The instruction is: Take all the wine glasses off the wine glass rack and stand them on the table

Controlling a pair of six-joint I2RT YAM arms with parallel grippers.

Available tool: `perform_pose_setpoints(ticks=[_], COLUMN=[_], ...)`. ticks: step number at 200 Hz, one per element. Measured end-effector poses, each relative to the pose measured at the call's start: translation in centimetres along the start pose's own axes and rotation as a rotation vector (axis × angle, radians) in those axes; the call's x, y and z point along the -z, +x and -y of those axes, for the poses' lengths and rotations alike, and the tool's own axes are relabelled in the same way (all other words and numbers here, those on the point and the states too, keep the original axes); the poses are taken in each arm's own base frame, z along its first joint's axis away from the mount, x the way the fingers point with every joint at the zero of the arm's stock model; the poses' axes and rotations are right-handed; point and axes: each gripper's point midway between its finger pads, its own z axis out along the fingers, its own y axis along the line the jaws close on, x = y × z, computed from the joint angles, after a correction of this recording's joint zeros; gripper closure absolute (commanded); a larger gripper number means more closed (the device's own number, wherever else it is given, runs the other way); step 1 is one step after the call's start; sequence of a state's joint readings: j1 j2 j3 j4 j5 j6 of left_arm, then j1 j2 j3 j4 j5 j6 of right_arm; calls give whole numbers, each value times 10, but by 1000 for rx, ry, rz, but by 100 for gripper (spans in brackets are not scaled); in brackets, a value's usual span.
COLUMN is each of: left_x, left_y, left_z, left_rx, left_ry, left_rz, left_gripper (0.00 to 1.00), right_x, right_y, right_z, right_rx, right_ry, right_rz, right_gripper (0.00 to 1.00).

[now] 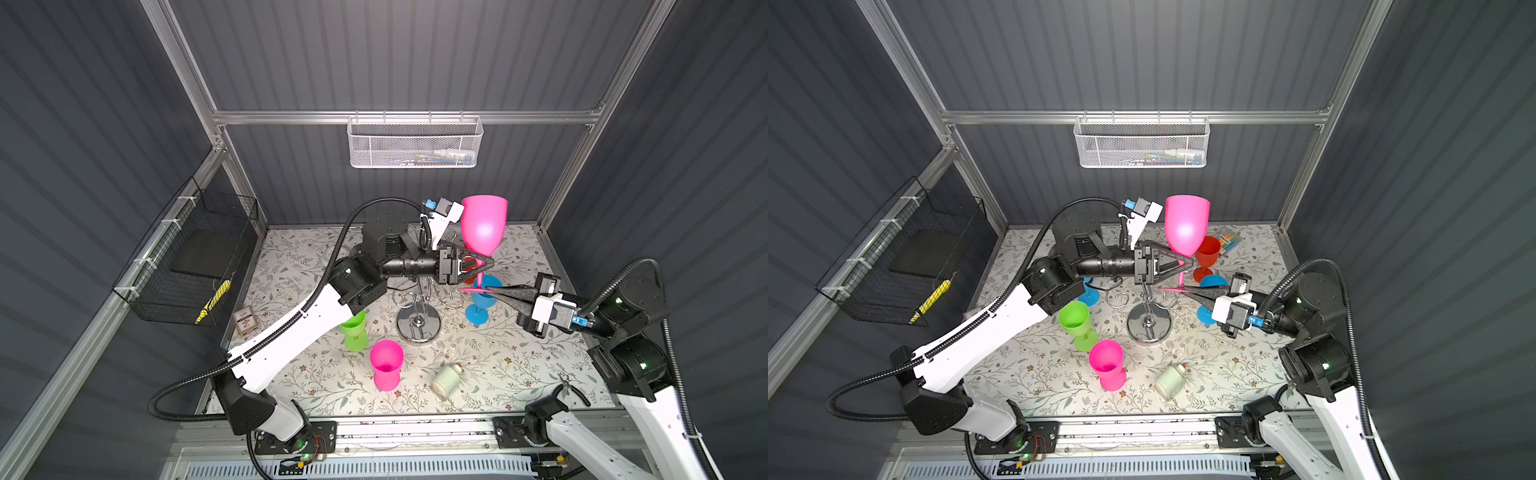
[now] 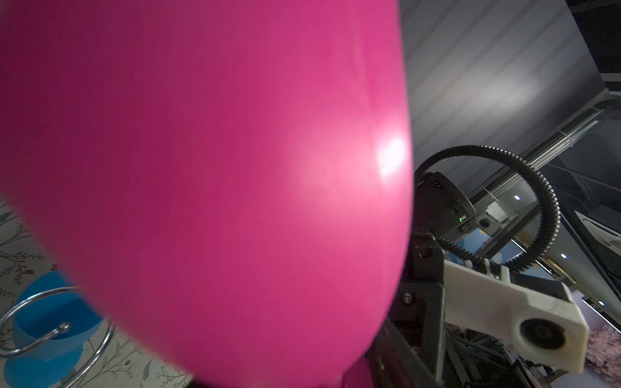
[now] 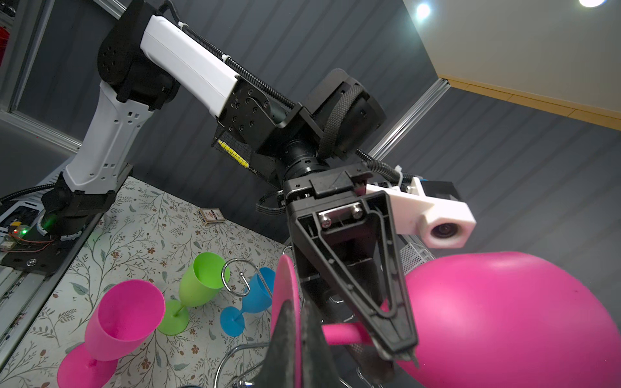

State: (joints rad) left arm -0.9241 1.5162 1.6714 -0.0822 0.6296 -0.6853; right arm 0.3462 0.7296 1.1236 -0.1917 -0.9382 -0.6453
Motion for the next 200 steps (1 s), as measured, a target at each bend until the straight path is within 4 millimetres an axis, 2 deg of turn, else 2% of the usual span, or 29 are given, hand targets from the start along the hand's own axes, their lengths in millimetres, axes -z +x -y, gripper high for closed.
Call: perform_pose_setpoints(ticks=[96, 116, 131, 140, 143, 145, 146, 148, 175, 200], left_x=[-3, -3, -3, -3, -3, -3, -3, -3, 0, 17], left_y=[9, 10, 11, 10, 10, 10, 10, 10, 7, -3], left_z=[-2, -3, -4, -4, -5, -5, -5, -6, -15, -22], left_rx=[67, 75, 77, 73, 71, 69, 69, 69, 38, -49], left_ry=[0, -2, -4, -7, -8, -10, -11, -13, -74, -194], left_rz=[-21, -24, -25, -19, -16, -14, -14, -13, 19, 76], left_gripper=[96, 100, 100, 100, 100, 100, 100, 100, 100, 100], right_x=[-7, -7, -7, -8, -8, -8, -8, -8, -5, 3], right_y=[12, 12, 13, 14, 13, 13, 13, 13, 6, 5], right_z=[3, 2, 1, 0, -1, -1, -1, -1, 0, 1], right_rx=[77, 82, 80, 68, 64, 57, 60, 61, 45, 30], right_ry=[20, 22, 24, 18, 17, 16, 16, 17, 43, 121], right_rz=[-48, -57, -62, -65, -64, -63, -63, -62, -44, -21], right_gripper=[100, 100, 79, 54, 41, 15, 8, 3, 1, 1])
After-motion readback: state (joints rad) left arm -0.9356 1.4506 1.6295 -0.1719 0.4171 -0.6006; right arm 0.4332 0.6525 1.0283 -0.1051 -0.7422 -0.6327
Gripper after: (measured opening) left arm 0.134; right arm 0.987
